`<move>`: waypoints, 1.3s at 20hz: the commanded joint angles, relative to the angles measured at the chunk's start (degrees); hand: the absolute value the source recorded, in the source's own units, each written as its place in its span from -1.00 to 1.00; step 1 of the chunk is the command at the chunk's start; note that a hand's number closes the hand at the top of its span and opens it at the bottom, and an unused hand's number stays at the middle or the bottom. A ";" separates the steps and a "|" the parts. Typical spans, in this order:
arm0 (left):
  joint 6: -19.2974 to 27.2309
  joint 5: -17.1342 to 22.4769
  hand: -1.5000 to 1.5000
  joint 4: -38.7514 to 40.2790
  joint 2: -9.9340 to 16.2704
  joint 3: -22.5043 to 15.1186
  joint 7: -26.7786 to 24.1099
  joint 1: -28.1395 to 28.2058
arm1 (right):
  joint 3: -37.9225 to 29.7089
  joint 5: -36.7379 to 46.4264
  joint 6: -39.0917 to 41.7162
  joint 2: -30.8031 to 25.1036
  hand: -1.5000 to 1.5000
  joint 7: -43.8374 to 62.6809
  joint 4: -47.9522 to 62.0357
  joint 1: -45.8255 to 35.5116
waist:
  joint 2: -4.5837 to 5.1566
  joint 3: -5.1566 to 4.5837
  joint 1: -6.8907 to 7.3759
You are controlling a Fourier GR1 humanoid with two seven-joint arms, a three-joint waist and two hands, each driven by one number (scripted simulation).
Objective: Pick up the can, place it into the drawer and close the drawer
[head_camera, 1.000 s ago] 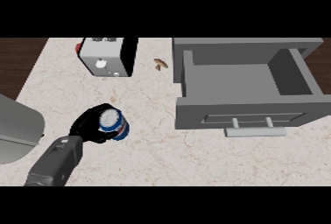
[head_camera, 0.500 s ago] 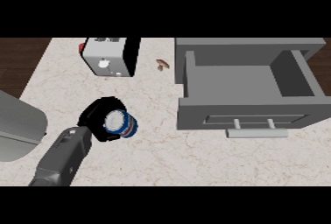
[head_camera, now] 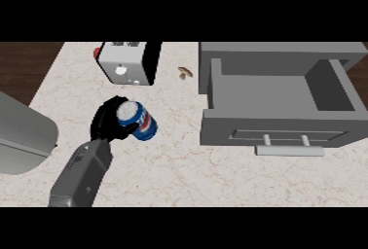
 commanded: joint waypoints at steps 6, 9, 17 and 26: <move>14.23 1.29 1.00 -26.56 -4.37 -6.83 13.36 3.18 | 0.01 -1.16 0.41 0.42 -1.00 -0.58 -1.42 2.54 | -0.36 0.03 0.38; 19.76 5.39 1.00 -34.89 -4.41 -12.36 20.69 3.68 | 2.72 1.92 -0.50 0.42 -1.00 -2.38 0.44 1.08 | -0.03 -0.01 -0.42; 30.28 1.64 1.00 -49.79 -4.44 -18.29 32.60 1.41 | 3.28 0.81 -1.98 -0.30 -1.00 -0.32 -0.60 0.36 | 0.49 -0.09 -1.10; 42.41 1.07 1.00 -49.28 -4.45 -25.77 39.55 -9.27 | 4.08 1.39 -2.13 0.40 -1.00 -0.40 -1.07 0.49 | 0.55 -0.08 -1.61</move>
